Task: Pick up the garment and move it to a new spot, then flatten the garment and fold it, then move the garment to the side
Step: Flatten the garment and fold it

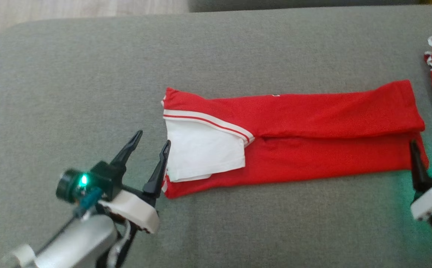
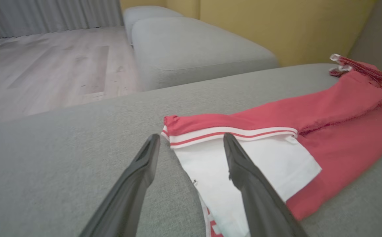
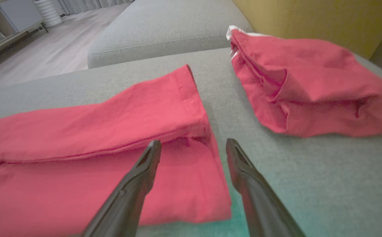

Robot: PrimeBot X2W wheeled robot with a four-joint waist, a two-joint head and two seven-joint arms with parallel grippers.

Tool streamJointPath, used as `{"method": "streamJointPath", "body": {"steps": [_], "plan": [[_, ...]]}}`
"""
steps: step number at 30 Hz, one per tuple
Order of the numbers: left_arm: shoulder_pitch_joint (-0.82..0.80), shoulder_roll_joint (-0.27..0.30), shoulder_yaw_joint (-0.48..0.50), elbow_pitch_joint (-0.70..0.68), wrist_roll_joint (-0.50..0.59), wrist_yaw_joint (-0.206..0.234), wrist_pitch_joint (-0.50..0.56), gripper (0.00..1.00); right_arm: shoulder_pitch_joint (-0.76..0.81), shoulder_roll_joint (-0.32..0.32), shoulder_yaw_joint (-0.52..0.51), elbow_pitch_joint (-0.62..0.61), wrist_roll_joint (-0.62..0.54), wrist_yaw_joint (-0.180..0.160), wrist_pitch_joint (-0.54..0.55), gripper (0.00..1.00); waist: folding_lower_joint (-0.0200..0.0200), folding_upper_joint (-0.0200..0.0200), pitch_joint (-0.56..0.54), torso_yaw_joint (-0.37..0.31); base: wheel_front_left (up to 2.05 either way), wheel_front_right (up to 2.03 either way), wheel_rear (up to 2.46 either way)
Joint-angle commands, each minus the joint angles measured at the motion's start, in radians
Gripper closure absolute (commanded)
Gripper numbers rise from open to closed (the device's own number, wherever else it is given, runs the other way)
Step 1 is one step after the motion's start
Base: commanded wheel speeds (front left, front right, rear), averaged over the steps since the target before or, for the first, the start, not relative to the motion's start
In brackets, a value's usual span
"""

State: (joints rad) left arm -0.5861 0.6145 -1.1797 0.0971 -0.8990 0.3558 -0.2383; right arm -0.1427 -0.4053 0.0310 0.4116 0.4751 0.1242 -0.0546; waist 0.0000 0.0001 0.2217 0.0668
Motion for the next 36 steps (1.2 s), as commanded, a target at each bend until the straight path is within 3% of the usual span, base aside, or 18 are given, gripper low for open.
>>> {"method": "streamJointPath", "body": {"steps": [1, 5, 9, 16, 25, 26, 27, 31, 36], "plan": [[0.011, 0.005, 0.075, -0.013, 0.002, 0.033, -0.018, 0.0, 0.028, 0.003, -0.012, -0.05, -0.003, 0.007, -0.013, 0.0, 0.0, -0.0001, -0.015, 0.016, 0.0, 0.0, 0.0], [0.132, -0.083, 0.234, -0.067, 0.113, 0.115, -0.023, 0.0, 0.073, 0.071, -0.095, -0.098, -0.003, 0.007, -0.007, 0.0, 0.0, -0.0001, -0.034, 0.048, 0.0, 0.0, 0.0], [0.263, -0.162, 0.356, -0.128, 0.25, 0.13, -0.023, 0.0, 0.052, 0.111, -0.181, -0.091, -0.005, 0.007, 0.019, 0.0, 0.0, -0.0001, -0.041, 0.09, 0.0, 0.0, 0.0], [0.403, -0.277, 0.481, -0.161, 0.389, 0.051, -0.023, 0.0, -0.041, 0.141, -0.332, 0.013, -0.056, 0.007, 0.084, 0.0, 0.0, -0.0001, -0.026, 0.152, 0.0, 0.0, 0.0], [0.449, -0.344, 0.594, -0.128, 0.469, -0.053, -0.023, 0.0, -0.113, 0.168, -0.422, 0.169, -0.131, 0.007, 0.191, 0.0, 0.0, -0.0001, -0.019, 0.169, 0.0, 0.0, 0.0], [0.453, -0.349, 0.603, -0.126, 0.477, -0.061, -0.023, 0.0, -0.114, 0.174, -0.431, 0.177, -0.132, 0.007, 0.202, 0.03, 0.0, -0.0001, -0.021, 0.169, 0.0, 0.0, 0.0], [0.457, -0.355, 0.612, -0.123, 0.484, -0.069, -0.023, 0.0, -0.115, 0.178, -0.438, 0.185, -0.133, 0.007, 0.212, 0.18, 0.0, -0.0001, -0.023, 0.169, 0.0, 0.0, 0.0], [0.474, -0.375, 0.639, -0.111, 0.509, -0.098, -0.023, 0.0, -0.113, 0.195, -0.449, 0.201, -0.11, 0.007, 0.255, 1.0, 0.0, -0.0001, -0.034, 0.167, 0.0, 0.0, 0.0], [0.487, -0.39, 0.665, -0.103, 0.528, -0.122, -0.023, 0.0, -0.112, 0.188, -0.438, 0.176, -0.077, 0.007, 0.248, 1.0, 0.0, -0.0001, -0.04, 0.163, 0.0, 0.0, 0.0]]}}
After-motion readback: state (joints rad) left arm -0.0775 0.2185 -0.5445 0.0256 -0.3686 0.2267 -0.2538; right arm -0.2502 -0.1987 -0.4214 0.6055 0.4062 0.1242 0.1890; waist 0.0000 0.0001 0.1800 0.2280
